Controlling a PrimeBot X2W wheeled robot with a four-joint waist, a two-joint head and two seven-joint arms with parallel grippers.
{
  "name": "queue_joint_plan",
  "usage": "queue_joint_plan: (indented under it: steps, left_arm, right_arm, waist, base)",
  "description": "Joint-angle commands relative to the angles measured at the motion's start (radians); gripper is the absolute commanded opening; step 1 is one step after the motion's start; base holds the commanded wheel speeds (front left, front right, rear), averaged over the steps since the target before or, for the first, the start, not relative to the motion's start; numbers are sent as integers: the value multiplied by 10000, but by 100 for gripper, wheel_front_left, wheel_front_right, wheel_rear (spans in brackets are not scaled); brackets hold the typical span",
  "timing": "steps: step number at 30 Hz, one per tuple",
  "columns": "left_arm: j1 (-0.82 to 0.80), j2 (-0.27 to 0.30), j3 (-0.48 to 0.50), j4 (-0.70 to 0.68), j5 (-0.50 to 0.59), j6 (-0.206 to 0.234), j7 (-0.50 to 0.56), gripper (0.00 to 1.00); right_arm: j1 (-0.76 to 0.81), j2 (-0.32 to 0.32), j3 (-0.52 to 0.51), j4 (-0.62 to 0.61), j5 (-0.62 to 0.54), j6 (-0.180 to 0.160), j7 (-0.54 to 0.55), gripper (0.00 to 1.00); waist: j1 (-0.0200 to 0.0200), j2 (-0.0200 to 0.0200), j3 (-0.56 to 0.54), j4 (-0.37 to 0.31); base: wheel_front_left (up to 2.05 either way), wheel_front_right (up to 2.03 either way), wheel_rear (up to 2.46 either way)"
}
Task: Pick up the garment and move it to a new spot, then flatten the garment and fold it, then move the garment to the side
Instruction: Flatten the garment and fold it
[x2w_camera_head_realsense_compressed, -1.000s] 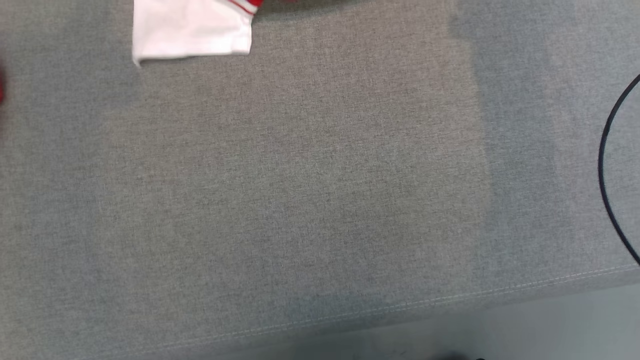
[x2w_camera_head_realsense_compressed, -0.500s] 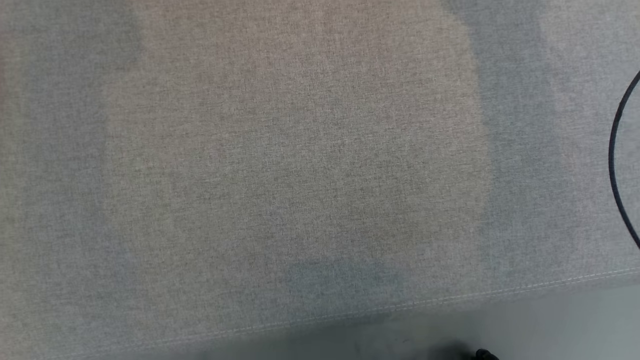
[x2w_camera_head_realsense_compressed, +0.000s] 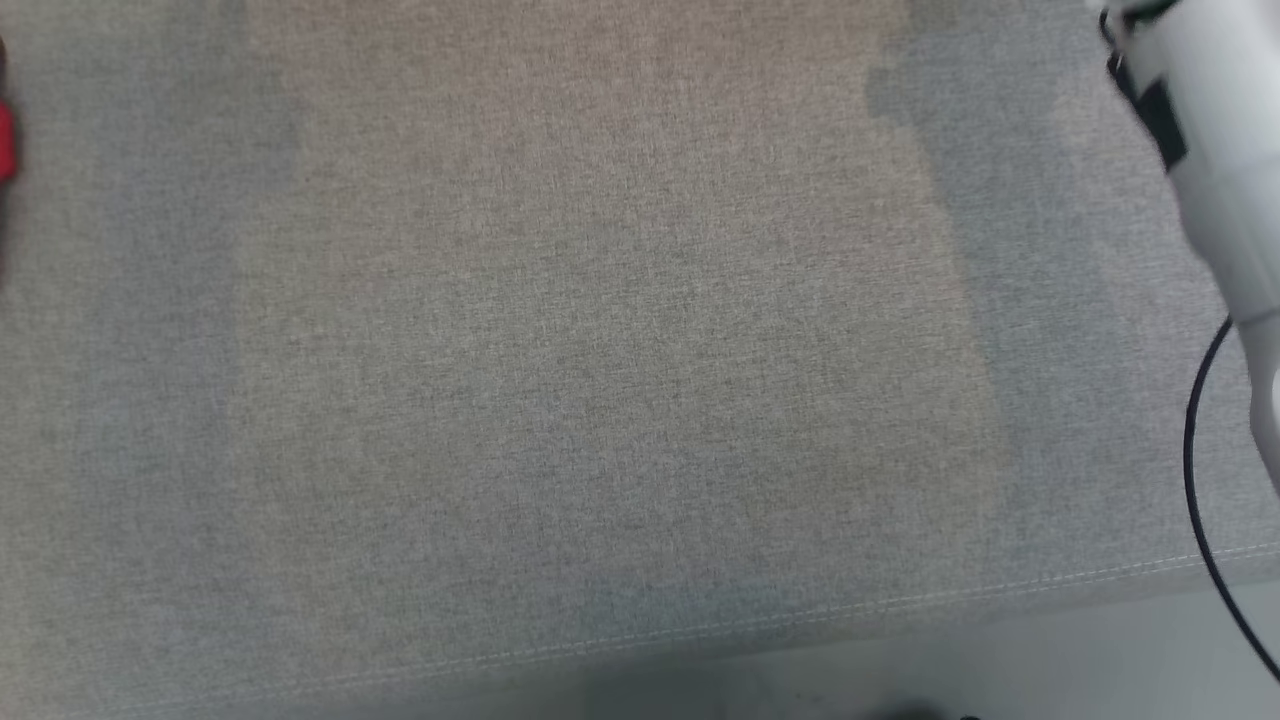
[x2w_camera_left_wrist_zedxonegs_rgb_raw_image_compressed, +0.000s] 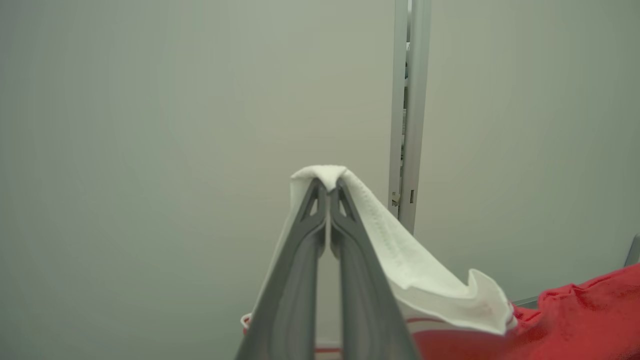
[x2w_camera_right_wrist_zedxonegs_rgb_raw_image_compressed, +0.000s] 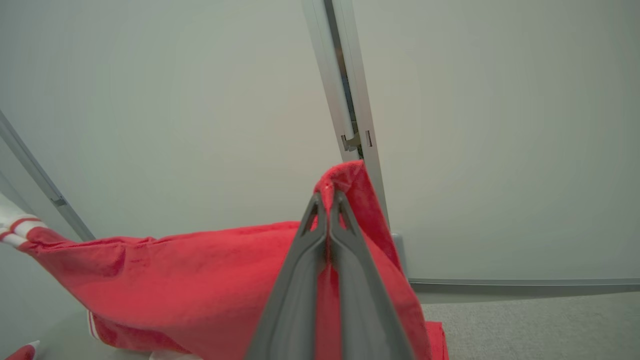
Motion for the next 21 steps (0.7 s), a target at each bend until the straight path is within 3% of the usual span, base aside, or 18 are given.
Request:
queue_joint_plan:
  steps: [1, 10, 16, 21]
  left_arm:
    - [618, 163, 89, -310, 186, 42, -27, 0]
    - [4655, 383, 1503, -2750, 71, 532, -30, 0]
    - [8267, 142, 2535, -5016, 300, 997, -31, 0]
    - [10626, -338, 3334, -6270, 319, 1100, -32, 0]
  right_arm:
    - [516, -177, 305, -237, 219, 0, -33, 0]
    - [3154, -995, 1323, -1823, 1923, 0, -33, 0]
    - [5798, -1453, 1555, -3218, 2685, 0, -33, 0]
    - [7468, -1560, 1326, -4060, 2677, 0, -33, 0]
  waist:
    - [-1, 0, -434, -21]
    - [-1, 0, -1727, -149]
    - [-1, 0, -2750, -193]
    - [-1, 0, -3227, -248]
  base:
    - [0, 0, 0]
    - [0, 0, 0]
    - [0, 0, 0]
    - [0, 0, 0]
